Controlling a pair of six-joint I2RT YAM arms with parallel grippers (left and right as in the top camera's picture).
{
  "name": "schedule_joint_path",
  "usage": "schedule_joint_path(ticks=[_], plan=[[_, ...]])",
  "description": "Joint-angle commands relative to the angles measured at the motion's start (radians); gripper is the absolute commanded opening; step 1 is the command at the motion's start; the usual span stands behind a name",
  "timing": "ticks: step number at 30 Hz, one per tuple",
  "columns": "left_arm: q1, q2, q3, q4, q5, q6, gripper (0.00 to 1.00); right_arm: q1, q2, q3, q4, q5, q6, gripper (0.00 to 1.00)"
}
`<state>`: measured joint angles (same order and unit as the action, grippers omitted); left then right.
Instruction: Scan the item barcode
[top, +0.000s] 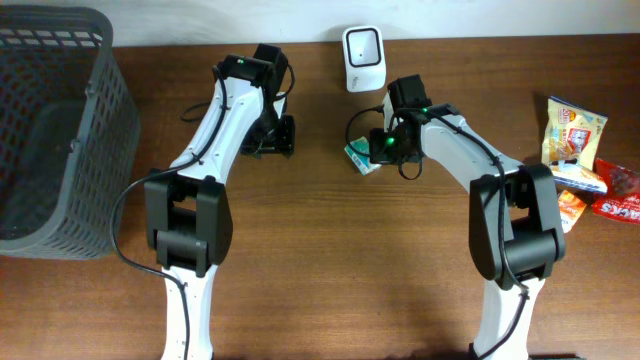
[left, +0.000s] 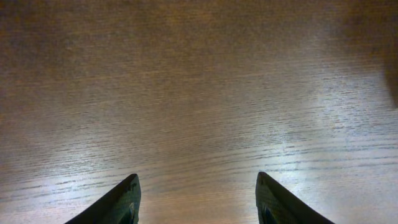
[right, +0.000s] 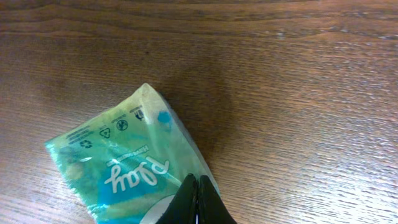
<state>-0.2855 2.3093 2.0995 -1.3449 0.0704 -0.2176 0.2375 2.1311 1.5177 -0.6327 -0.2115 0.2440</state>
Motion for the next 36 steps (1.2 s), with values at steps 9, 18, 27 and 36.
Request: schedule_joint_path(ticks=[9, 18, 27, 36], plan=[[-0.007, -0.026, -0.109, 0.147, 0.224, 0.0, 0.4, 0.004, 0.005, -0.049, 0.002, 0.04, 0.087, 0.04], [-0.055, -0.026, -0.373, 0.597, 0.517, -0.057, 0.3, 0.002, 0.005, -0.049, -0.003, -0.014, 0.113, 0.04], [-0.071, -0.026, -0.392, 0.656, 0.506, -0.088, 0.37, -0.035, -0.002, 0.016, -0.08, -0.016, 0.112, 0.04], [-0.041, -0.048, -0.311, 0.493, 0.373, 0.006, 0.56, -0.219, -0.004, 0.426, -0.566, -0.016, -0.026, 0.98]])
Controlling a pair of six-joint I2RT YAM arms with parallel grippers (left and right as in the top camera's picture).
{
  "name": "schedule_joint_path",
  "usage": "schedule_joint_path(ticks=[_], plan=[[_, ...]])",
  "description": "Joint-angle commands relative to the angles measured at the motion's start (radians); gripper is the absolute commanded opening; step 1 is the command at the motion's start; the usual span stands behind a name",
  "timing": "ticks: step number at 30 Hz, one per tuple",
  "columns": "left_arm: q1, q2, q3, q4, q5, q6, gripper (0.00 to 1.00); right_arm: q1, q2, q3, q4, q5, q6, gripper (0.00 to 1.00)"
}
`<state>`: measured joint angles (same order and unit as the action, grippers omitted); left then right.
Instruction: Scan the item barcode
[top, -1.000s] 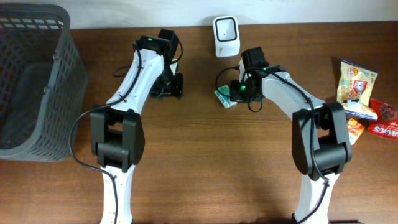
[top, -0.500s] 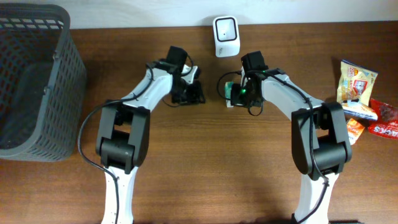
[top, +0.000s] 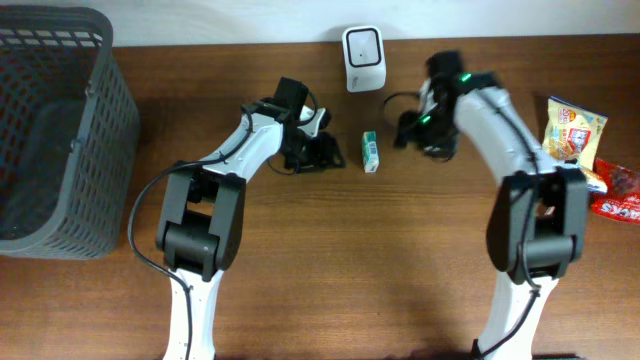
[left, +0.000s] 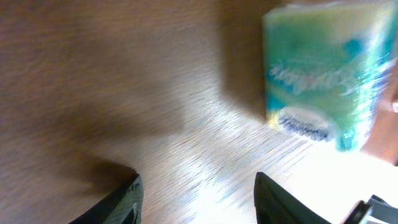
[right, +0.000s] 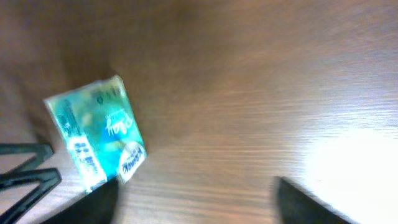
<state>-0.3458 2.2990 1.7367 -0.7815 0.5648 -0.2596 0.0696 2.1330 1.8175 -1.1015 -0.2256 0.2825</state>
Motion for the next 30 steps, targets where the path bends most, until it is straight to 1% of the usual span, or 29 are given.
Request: schedule_joint_path(ticks=[1, 3, 6, 9, 11, 12, 13, 14, 15, 16, 17, 18, 19, 20, 21, 26, 28, 29, 30], plan=[[0.02, -0.043, 0.079, -0.109, -0.17, 0.048, 0.56, -0.065, -0.006, 0.165, -0.142, -0.002, -0.076, 0.98], [0.02, -0.056, 0.138, -0.19, -0.288, 0.048, 0.55, -0.085, -0.006, 0.246, -0.238, -0.003, -0.118, 0.98], [0.02, -0.076, 0.207, -0.264, -0.411, 0.048, 0.57, -0.088, -0.006, 0.335, -0.345, -0.002, -0.187, 0.98], [0.022, -0.099, 0.28, -0.321, -0.502, 0.048, 0.6, -0.075, -0.006, 0.371, -0.391, 0.001, -0.201, 0.99], [0.022, -0.107, 0.337, -0.364, -0.554, 0.048, 0.65, -0.058, -0.006, 0.372, -0.402, 0.001, -0.201, 0.98], [0.022, -0.107, 0.354, -0.377, -0.579, 0.048, 0.66, -0.05, -0.006, 0.372, -0.406, 0.001, -0.2, 0.99], [0.022, -0.107, 0.365, -0.389, -0.615, 0.048, 0.65, -0.042, -0.006, 0.372, -0.41, 0.001, -0.2, 0.99], [0.022, -0.107, 0.37, -0.404, -0.664, 0.047, 0.59, -0.031, -0.01, 0.372, -0.412, 0.001, -0.2, 0.99], [0.022, -0.107, 0.37, -0.419, -0.713, 0.031, 0.58, -0.02, -0.013, 0.372, -0.411, 0.002, -0.2, 0.99], [0.025, -0.107, 0.37, -0.436, -0.756, 0.0, 0.62, -0.01, -0.019, 0.373, -0.409, 0.003, -0.2, 0.98], [0.029, -0.106, 0.37, -0.45, -0.776, -0.016, 0.77, -0.004, -0.024, 0.373, -0.406, 0.016, -0.193, 0.99], [0.035, -0.106, 0.37, -0.463, -0.79, -0.017, 0.97, -0.003, -0.032, 0.373, -0.406, 0.066, -0.165, 0.98], [0.042, -0.106, 0.37, -0.476, -0.794, -0.016, 0.99, -0.006, -0.039, 0.375, -0.406, 0.144, -0.114, 0.98], [0.048, -0.106, 0.37, -0.486, -0.794, -0.017, 0.99, -0.018, -0.044, 0.375, -0.409, 0.22, -0.055, 0.98], [0.056, -0.106, 0.37, -0.499, -0.794, -0.016, 0.99, -0.034, -0.045, 0.375, -0.413, 0.249, -0.025, 0.98], [0.095, -0.106, 0.365, -0.542, -0.793, -0.016, 0.99, -0.182, -0.045, 0.374, -0.432, 0.255, -0.012, 0.98], [0.105, -0.106, 0.357, -0.544, -0.792, -0.016, 0.99, -0.226, -0.045, 0.374, -0.454, 0.209, -0.023, 0.98], [0.107, -0.106, 0.352, -0.544, -0.79, -0.017, 0.99, -0.245, -0.045, 0.373, -0.461, 0.142, -0.062, 0.98], [0.107, -0.106, 0.341, -0.543, -0.79, -0.017, 0.99, -0.26, -0.045, 0.37, -0.462, 0.032, -0.142, 0.98]])
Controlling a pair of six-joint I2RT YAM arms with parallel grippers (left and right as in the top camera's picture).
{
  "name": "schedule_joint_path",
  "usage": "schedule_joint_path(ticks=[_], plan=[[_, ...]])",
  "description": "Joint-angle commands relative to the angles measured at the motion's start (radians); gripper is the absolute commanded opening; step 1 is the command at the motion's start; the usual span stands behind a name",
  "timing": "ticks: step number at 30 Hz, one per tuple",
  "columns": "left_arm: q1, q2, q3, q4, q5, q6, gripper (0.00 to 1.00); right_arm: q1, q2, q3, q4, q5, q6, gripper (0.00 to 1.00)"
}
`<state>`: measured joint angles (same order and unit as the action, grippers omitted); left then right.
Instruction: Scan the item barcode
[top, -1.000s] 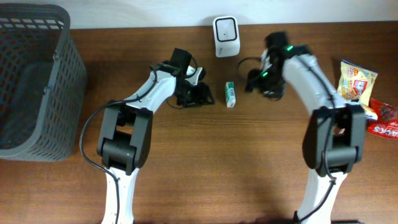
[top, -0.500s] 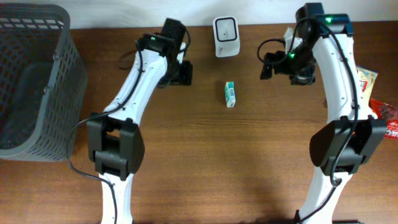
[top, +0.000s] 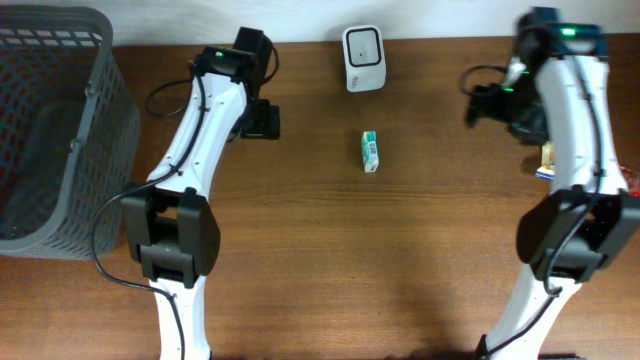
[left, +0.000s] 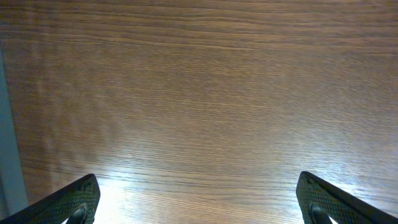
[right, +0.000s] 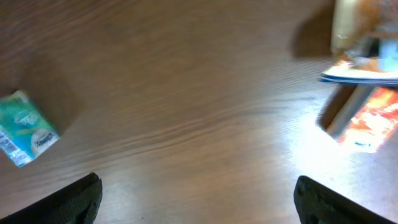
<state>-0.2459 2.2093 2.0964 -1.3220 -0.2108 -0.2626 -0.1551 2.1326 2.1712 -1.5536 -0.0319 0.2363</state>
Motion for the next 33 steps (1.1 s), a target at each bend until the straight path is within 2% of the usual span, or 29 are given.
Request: schedule_joint_path(ticks=[1, 4, 6, 10, 12, 13, 20, 24, 33], plan=[[0.007, -0.016, -0.022, -0.002, -0.014, -0.013, 0.99, -0.037, -0.045, 0.015, -0.01, -0.222, -0.146, 0.98], [0.007, -0.016, -0.035, 0.002, -0.015, -0.013, 0.99, -0.019, -0.045, 0.011, -0.011, -0.271, -0.2, 0.98], [0.01, -0.016, -0.041, 0.0, -0.027, -0.014, 0.99, 0.01, -0.045, 0.006, -0.007, -0.271, -0.2, 0.84], [0.018, -0.016, -0.041, -0.008, -0.026, -0.013, 0.99, 0.085, -0.045, 0.005, 0.009, -0.271, -0.2, 0.41], [0.024, -0.016, -0.041, -0.008, -0.026, -0.013, 0.99, 0.151, -0.045, 0.005, 0.033, -0.267, -0.2, 0.1], [0.025, -0.016, -0.041, -0.008, -0.026, -0.013, 0.99, 0.175, -0.044, 0.005, 0.047, -0.267, -0.199, 0.04], [0.037, -0.016, -0.041, -0.023, -0.034, -0.013, 0.99, 0.37, -0.001, -0.006, 0.161, -0.262, -0.19, 0.04], [0.052, -0.016, -0.041, -0.032, -0.033, -0.013, 0.99, 0.467, 0.056, -0.064, 0.265, -0.184, -0.096, 0.04], [0.074, -0.016, -0.041, -0.049, -0.033, -0.013, 0.99, 0.536, 0.175, -0.124, 0.392, -0.083, 0.012, 0.04]])
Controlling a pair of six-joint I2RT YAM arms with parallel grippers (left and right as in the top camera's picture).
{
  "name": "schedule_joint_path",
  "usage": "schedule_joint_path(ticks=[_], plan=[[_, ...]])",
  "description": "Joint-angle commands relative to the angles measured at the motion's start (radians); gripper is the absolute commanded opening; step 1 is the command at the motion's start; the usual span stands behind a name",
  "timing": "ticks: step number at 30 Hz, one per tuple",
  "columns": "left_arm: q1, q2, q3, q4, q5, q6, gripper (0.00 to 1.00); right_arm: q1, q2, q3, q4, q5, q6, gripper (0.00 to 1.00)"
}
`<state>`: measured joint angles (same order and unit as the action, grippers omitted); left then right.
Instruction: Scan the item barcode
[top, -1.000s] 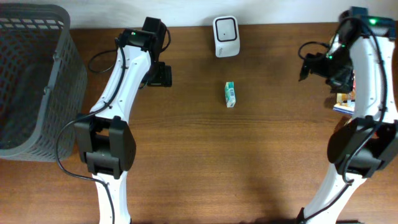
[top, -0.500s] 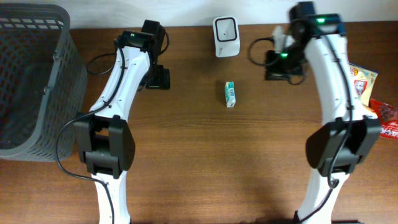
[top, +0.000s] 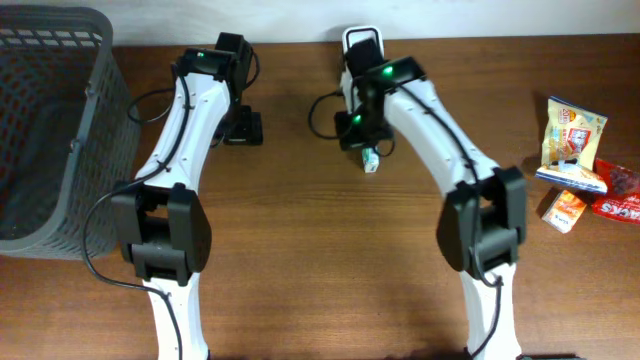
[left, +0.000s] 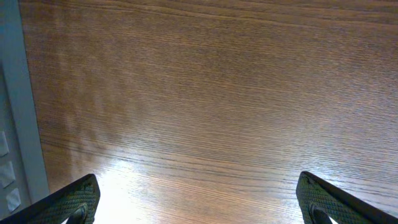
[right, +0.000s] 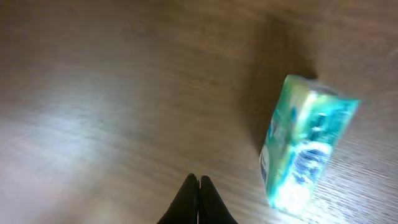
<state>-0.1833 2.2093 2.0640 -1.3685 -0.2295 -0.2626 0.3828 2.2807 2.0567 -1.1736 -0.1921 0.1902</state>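
Observation:
A small green tissue pack (top: 371, 158) lies on the wooden table in front of the white scanner (top: 362, 42). In the right wrist view the pack (right: 303, 148) lies to the right of my fingers, apart from them. My right gripper (top: 356, 136) (right: 199, 200) is shut with nothing in it, just left of the pack. My left gripper (top: 244, 128) (left: 199, 205) stands wide open over bare wood at the back left, far from the pack.
A dark grey mesh basket (top: 50, 130) fills the left end of the table. Several snack packets (top: 572, 130) lie at the right edge. A grey edge (left: 28, 106) shows at the left of the left wrist view.
My right gripper was wide open at the far right near the snack packets; now it is shut beside the green pack at the centre. The left gripper shifted slightly left and stays open.
First my right gripper was shut at the green pack in front of the scanner. Then the pack lay free, the right gripper open beside it and the left one close to it. Both arms then stood far from it. Now the right is back, shut.

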Motion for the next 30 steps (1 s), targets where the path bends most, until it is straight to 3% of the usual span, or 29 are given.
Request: schedule_joint_path(ticks=[1, 11, 20, 23, 25, 28, 30], plan=[[0.011, -0.016, -0.008, -0.002, -0.014, -0.013, 0.99, -0.003, 0.039, -0.01, 0.015, 0.107, 0.06, 0.04], [0.011, -0.016, -0.008, -0.002, -0.015, -0.013, 0.99, -0.006, 0.066, -0.01, 0.026, 0.363, 0.107, 0.04], [0.011, -0.016, -0.008, -0.006, -0.014, -0.013, 0.99, -0.05, 0.071, -0.007, -0.047, 0.395, 0.106, 0.04], [0.011, -0.016, -0.008, -0.002, -0.014, -0.013, 0.99, -0.056, 0.071, -0.007, -0.06, 0.267, 0.0, 0.05], [0.011, -0.016, -0.008, -0.001, -0.014, -0.014, 0.99, -0.047, 0.071, -0.007, -0.053, 0.222, -0.032, 0.13], [0.011, -0.016, -0.008, -0.002, -0.013, -0.013, 0.99, -0.026, 0.073, -0.01, -0.029, 0.239, -0.032, 0.47], [0.011, -0.016, -0.008, -0.003, -0.011, -0.013, 0.99, -0.012, 0.082, -0.013, -0.019, 0.304, -0.017, 0.59]])
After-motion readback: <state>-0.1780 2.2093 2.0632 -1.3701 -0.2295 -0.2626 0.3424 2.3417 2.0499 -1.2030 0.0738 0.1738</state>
